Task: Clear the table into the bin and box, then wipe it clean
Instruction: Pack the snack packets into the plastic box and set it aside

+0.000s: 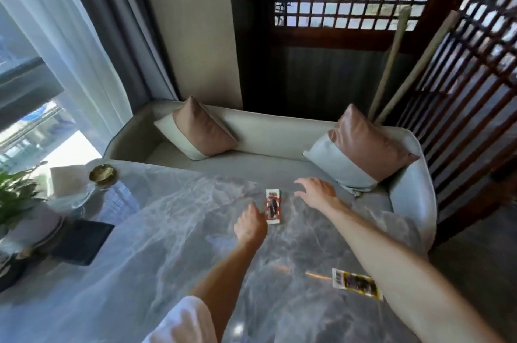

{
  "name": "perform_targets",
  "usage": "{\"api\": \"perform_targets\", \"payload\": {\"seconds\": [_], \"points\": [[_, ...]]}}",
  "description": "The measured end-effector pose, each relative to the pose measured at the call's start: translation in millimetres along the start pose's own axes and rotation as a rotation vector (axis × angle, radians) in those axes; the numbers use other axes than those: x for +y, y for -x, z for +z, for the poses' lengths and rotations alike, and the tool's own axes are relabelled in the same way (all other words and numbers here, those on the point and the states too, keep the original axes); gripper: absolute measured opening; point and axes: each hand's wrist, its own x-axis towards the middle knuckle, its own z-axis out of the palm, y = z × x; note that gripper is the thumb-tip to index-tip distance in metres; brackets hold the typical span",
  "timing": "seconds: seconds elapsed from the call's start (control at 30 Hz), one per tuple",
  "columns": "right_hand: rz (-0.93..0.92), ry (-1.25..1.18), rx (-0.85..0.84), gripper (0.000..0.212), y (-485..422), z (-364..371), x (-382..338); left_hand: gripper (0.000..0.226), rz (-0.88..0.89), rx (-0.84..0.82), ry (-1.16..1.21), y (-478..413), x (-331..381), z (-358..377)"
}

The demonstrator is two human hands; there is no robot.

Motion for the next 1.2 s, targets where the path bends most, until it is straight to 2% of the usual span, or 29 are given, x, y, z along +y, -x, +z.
{"api": "perform_targets", "payload": {"seconds": [0.23,0.43,0.7,0.87,0.97,1.03,1.1,1.2], "points": [[0.035,0.025,-0.134,0.043,-110.4,60.4,-2.6,0.030,-0.137,-0.110,0.124,-77.5,1.8,65.2],[0.050,0.037,-0.159,0.036,-182.7,118.3,3.8,0.034,-0.234,-0.147,0.230,-142.9,2.0,103.3],[0.063,0.043,-0.141,0.031,-219.9,172.1,11.3,0.040,-0.249,-0.184,0.091,-174.4,11.3,141.4],[0.106,-0.157,-0.147,0.013,-223.8,183.6,12.7,0.036,-0.242,-0.174,0.080,-171.1,9.4,152.5],[0.127,-0.487,-0.182,0.007,-211.6,178.3,19.4,0.035,-0.232,-0.194,0.104,-161.2,3.2,150.2],[0.196,-0.622,-0.143,0.013,-197.5,167.2,34.9,0.035,-0.172,-0.195,0.145,-156.5,1.0,143.5],[0.308,-0.697,-0.087,0.019,-176.5,155.1,60.4,0.028,-0.116,-0.181,0.287,-150.7,4.7,133.6],[0.496,-0.785,-0.093,0.012,-131.1,141.2,107.8,0.018,-0.073,-0.197,0.509,-134.8,24.9,125.0]]}}
